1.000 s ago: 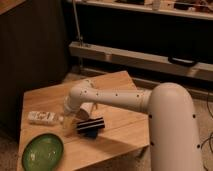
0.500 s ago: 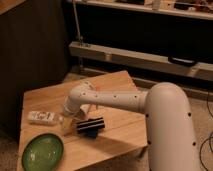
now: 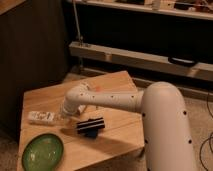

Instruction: Stand the bottle upright

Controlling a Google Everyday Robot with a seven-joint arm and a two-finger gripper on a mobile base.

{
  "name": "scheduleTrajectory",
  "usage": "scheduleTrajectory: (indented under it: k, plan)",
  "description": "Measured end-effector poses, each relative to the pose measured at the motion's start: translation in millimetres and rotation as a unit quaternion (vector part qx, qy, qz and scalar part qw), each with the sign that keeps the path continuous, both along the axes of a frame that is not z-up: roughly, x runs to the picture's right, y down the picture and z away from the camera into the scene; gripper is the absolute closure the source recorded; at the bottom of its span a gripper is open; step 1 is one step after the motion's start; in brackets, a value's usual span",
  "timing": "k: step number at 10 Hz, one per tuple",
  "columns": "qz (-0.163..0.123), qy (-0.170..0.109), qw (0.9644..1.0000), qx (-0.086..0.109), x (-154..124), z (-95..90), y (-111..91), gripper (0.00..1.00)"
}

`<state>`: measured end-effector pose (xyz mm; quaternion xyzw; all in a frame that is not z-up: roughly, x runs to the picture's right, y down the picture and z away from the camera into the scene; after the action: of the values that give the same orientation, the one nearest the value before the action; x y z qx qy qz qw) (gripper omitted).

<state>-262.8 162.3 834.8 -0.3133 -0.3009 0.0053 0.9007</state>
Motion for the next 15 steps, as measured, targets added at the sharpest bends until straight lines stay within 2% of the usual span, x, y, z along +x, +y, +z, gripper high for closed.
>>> scheduleTrajectory:
  k: [1,4,6,7,9,11,13,15]
  plan:
    - [-0.003,-0.001,1.0000,-0.004,-1.0,1.2,1.8,0.75]
    - [-0.014,-0.005,0.9999,-0.009,-3.5,2.1,4.4,0.75]
    - [-0.022,-0.009,0.9997,-0.001,-3.6,-3.5,-1.6,0.75]
    - [-0.027,-0.009,0.9996,0.008,-2.2,-10.5,-9.6,0.75]
    - [-0.034,-0.007,0.9989,0.032,9.4,-34.8,-40.1,0.75]
    - [-0.041,0.000,0.9976,0.056,33.8,-56.8,-74.7,0.75]
    - [-0.052,0.010,0.9959,0.073,60.4,-66.7,-95.2,0.75]
    - [-0.070,0.021,0.9933,0.090,73.2,-77.0,-109.7,0.75]
